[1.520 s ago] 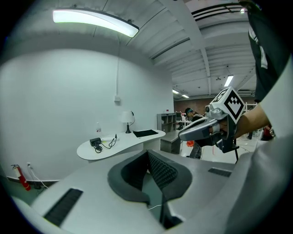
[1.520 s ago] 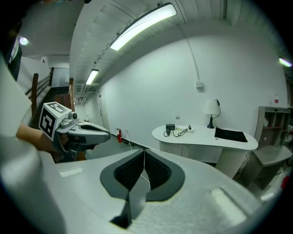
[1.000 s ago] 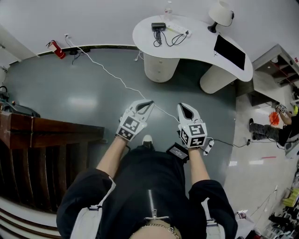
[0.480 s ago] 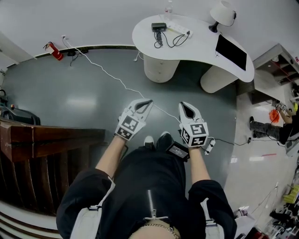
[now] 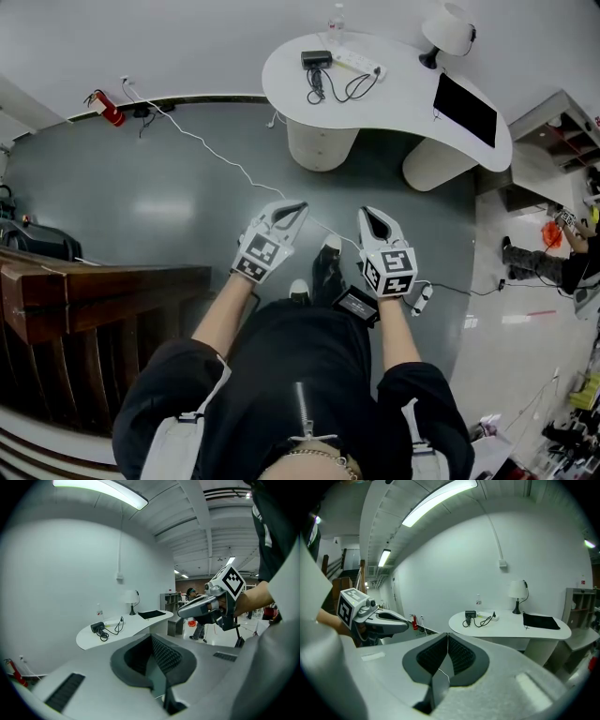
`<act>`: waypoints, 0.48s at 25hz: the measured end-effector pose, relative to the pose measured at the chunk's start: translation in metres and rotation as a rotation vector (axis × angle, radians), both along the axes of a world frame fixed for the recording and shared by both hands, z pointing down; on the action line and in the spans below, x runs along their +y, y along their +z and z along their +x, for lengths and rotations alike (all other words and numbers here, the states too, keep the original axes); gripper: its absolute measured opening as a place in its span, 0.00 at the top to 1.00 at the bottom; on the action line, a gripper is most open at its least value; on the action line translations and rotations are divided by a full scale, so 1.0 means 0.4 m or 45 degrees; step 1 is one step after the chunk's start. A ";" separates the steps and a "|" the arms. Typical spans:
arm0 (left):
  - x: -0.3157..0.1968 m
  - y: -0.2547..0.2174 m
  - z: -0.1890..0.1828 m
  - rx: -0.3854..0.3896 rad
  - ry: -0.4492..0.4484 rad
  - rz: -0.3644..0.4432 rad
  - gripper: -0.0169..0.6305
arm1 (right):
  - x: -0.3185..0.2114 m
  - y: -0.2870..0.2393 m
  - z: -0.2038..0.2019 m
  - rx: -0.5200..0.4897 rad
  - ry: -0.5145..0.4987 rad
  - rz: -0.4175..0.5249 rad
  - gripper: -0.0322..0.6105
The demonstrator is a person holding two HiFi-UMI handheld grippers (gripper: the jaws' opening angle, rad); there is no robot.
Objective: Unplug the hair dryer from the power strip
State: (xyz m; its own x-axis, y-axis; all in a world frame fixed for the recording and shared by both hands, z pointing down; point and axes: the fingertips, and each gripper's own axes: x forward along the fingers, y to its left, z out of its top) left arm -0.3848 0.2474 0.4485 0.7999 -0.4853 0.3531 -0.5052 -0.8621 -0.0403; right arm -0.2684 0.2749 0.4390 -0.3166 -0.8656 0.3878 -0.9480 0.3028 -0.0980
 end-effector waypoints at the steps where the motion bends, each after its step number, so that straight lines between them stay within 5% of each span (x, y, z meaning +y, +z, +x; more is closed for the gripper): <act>1: -0.013 -0.001 0.002 0.000 -0.001 0.003 0.95 | -0.013 0.000 0.003 -0.002 -0.001 0.002 0.94; 12: -0.193 0.009 0.097 -0.025 -0.002 -0.011 0.95 | -0.205 -0.009 0.100 -0.022 -0.004 0.014 0.94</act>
